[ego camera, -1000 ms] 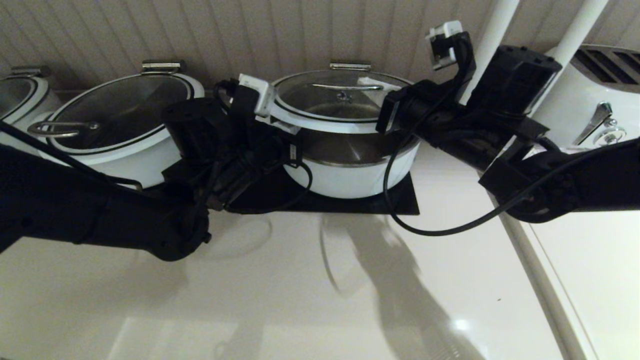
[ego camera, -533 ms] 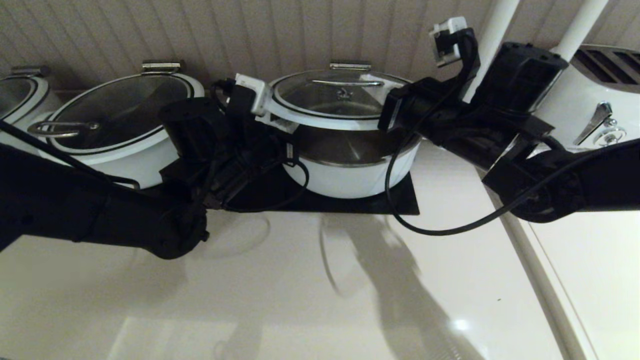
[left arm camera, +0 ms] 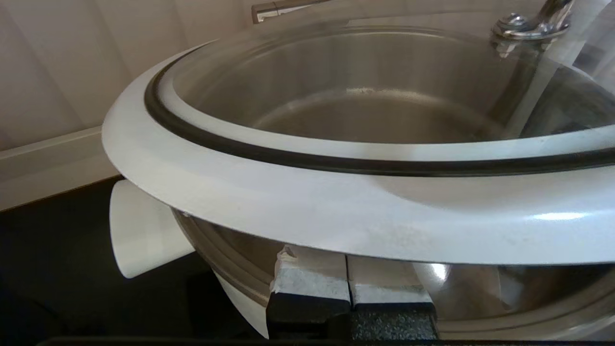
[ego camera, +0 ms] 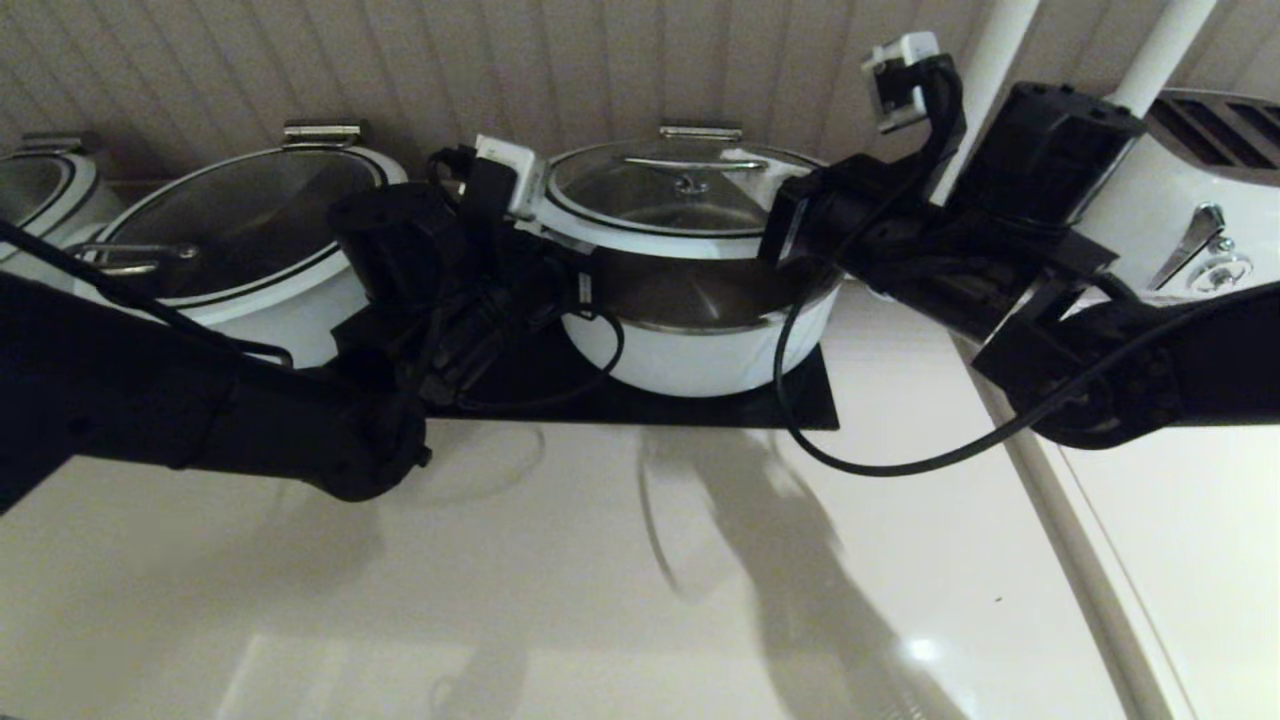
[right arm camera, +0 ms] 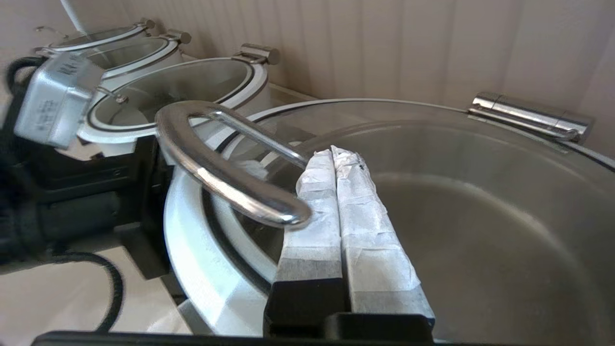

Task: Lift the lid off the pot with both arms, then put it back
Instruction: Hold the pot lid with the left arm

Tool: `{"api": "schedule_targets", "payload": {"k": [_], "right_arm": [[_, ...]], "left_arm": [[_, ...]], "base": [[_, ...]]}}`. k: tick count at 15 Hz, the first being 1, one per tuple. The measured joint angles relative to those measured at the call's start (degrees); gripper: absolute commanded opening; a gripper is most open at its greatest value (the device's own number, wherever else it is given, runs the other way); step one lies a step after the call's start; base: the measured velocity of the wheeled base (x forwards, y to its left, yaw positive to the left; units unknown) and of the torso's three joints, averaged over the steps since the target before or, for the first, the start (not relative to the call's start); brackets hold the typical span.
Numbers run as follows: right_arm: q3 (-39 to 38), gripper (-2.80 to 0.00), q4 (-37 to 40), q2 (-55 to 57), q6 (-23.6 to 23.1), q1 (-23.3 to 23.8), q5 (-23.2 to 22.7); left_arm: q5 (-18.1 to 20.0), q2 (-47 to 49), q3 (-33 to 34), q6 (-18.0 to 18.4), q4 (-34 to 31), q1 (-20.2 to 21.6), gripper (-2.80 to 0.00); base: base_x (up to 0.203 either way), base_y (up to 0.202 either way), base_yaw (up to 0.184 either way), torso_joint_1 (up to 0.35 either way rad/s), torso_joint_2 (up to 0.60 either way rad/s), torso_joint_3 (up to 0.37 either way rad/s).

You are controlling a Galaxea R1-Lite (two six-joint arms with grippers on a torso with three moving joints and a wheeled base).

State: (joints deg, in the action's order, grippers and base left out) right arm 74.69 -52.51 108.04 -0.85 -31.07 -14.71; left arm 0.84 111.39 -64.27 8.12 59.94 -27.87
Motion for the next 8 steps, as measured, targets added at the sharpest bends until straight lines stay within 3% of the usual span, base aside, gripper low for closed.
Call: {"api": "schedule_targets", "payload": {"k": [8], "right_arm": [[-6.4,-2.8,0.1,-3.2,0.1,-0.2,-0.3]], "left_arm": [[0.0,1.1,-0.5,-0.5,0.2,0.0,-2.8]], "base": [[0.0,0.0,0.0,0.0,0.0,0.0]]}}
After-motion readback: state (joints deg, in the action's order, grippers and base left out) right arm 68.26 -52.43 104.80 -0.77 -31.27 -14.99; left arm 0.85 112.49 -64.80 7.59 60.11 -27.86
